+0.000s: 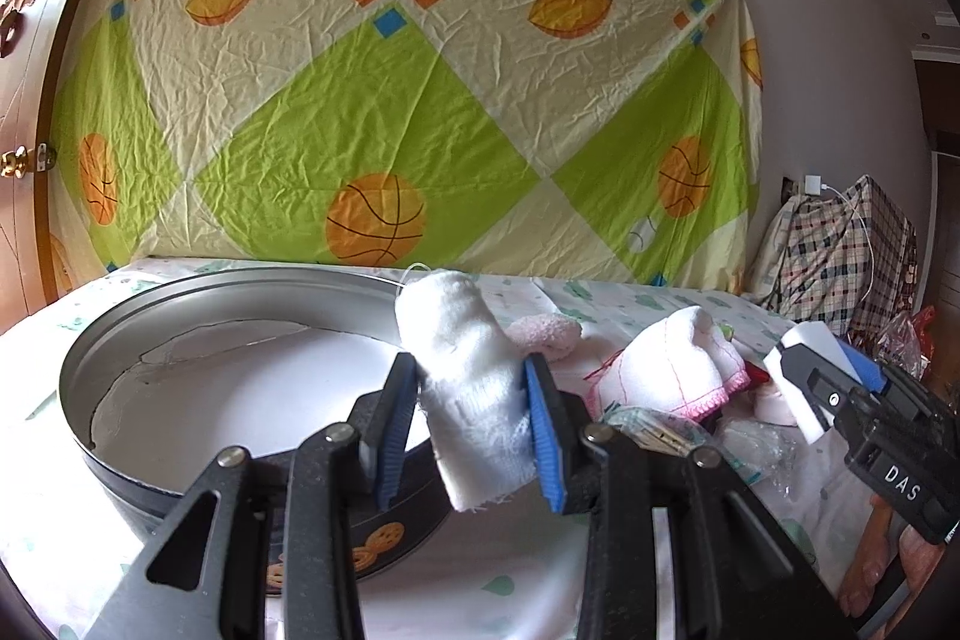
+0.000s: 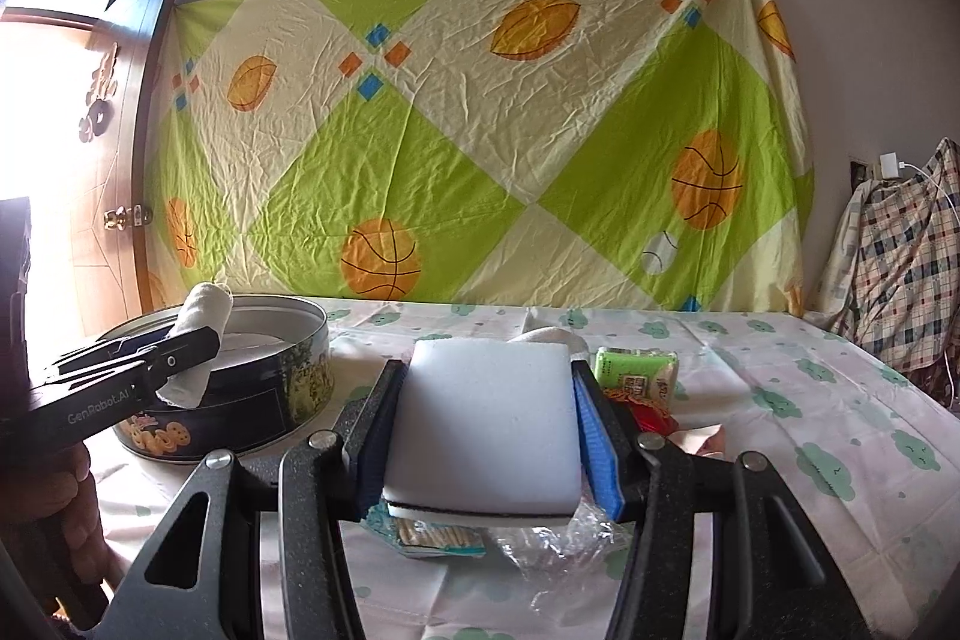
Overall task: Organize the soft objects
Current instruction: 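Carry the rolled cloth and sponge block over the black tin with both grippers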
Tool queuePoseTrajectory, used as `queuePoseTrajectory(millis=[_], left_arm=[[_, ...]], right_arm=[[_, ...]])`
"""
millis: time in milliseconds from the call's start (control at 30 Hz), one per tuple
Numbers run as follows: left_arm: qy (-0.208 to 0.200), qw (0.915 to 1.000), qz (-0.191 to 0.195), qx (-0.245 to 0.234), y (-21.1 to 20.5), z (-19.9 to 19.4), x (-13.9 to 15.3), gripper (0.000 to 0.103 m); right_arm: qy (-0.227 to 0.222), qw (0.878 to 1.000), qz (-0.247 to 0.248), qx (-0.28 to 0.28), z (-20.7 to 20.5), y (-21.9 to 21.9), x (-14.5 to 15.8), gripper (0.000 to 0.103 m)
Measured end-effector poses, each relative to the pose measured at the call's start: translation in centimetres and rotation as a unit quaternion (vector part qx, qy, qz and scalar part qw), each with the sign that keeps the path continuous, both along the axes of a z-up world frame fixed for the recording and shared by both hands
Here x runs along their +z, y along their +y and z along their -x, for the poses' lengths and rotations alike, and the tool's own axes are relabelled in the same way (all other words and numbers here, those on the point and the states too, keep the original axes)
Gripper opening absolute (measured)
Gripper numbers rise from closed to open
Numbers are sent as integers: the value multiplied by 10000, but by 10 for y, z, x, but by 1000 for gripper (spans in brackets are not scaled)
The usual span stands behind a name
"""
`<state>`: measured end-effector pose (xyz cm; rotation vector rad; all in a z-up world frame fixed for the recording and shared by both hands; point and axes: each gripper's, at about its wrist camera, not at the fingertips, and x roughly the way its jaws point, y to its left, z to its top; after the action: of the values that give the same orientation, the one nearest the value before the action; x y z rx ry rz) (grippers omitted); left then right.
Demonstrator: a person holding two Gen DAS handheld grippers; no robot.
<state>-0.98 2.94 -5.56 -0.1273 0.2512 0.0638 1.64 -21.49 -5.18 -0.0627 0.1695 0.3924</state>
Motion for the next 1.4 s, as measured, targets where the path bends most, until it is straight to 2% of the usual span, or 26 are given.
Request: queuePoseTrajectory(millis=[433, 1400], left_arm=[[-89, 9995, -1, 292, 19, 6, -1, 35], [-41, 9985, 21, 541, 46, 17, -2, 34]], right_arm=[[-29, 9992, 246, 328, 4, 41, -1, 56], [41, 9945, 573, 878, 14, 100, -5, 56]])
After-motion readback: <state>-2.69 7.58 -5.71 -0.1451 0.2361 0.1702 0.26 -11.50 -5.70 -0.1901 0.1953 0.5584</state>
